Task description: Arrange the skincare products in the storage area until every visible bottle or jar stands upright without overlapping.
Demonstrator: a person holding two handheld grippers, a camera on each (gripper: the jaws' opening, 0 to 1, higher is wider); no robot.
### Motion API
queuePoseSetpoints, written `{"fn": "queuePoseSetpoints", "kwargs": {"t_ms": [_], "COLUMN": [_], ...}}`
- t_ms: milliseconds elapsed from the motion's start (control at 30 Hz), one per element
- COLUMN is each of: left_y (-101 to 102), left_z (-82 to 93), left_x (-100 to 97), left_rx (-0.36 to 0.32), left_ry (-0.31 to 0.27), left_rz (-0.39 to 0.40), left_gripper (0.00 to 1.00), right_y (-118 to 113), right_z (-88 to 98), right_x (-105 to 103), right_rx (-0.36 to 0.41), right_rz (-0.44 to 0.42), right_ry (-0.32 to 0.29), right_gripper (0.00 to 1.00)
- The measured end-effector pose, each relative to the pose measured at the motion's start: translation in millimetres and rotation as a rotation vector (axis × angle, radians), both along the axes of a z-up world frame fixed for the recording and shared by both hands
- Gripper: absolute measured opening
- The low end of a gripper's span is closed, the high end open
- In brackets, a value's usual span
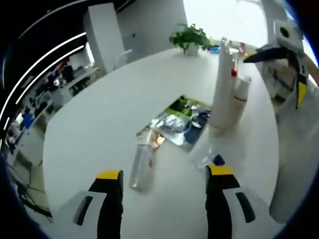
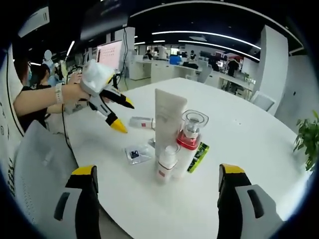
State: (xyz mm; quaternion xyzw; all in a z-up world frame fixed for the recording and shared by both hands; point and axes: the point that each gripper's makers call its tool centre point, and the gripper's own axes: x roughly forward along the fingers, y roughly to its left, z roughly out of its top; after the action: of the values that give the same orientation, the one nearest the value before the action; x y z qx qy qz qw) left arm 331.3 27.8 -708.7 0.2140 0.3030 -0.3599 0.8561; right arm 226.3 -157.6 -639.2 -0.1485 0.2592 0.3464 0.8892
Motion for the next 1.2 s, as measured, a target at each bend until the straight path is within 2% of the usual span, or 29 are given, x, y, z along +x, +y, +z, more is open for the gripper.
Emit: {"fn": "queuePoseSetpoints", "kwargs": {"t_ms": [67, 200, 267, 467, 567, 800, 867, 1000, 1067, 1200], "left_y": [-4, -4, -4, -1, 3, 2, 1, 0, 3, 2], "left_z": [-2.7, -4.3, -6.3, -20.7, -26.8, -36.4, -37.1, -44.4, -47.3, -50.6], "left_x": [1.7, 14.2, 16.0, 31.3, 30.7, 45.2, 44.2, 48.0, 55.7, 56.8], "left_rx": [-0.027, -0.008, 0.003, 0.061, 0.100, 0.138, 0.147, 0.212, 0.210, 0.213], "left_ry": [0.041, 0.044, 0.064, 0.085, 0.110, 0.136, 0.143, 0.153, 0.154, 0.166], "left_rz": [0.006, 0.007, -0.001, -0.015, -0.027, -0.045, -0.051, -0.081, -0.081, -0.082], "left_gripper": [0.65, 0.57, 0.54, 0.47, 0.42, 0.39, 0.38, 0.37, 0.35, 0.31], "right_y": [0, -1, -2, -3, -3, -4, -4, -3, -4, -6], "right_z": [-0.4, -1.1, -2.2, -3.6, -3.1, -5.9, -7.0, -7.4, -7.7, -8.0], "right_x": [0, 0, -1, -2, -2, -4, -4, -5, -5, -6], "right_rx": [-0.002, 0.000, -0.003, -0.006, -0.008, -0.013, -0.015, -0.013, -0.013, -0.014], "right_rz": [0.000, -0.004, -0.003, -0.006, -0.007, -0.005, -0.004, -0.002, -0.005, -0.011], "right_ry": [0.001, 0.003, 0.007, 0.012, 0.012, 0.020, 0.024, 0.027, 0.027, 0.026], "right_gripper": [1.00, 1.00, 1.00, 1.00, 1.00, 1.00, 1.00, 1.00, 1.00, 1.00]}}
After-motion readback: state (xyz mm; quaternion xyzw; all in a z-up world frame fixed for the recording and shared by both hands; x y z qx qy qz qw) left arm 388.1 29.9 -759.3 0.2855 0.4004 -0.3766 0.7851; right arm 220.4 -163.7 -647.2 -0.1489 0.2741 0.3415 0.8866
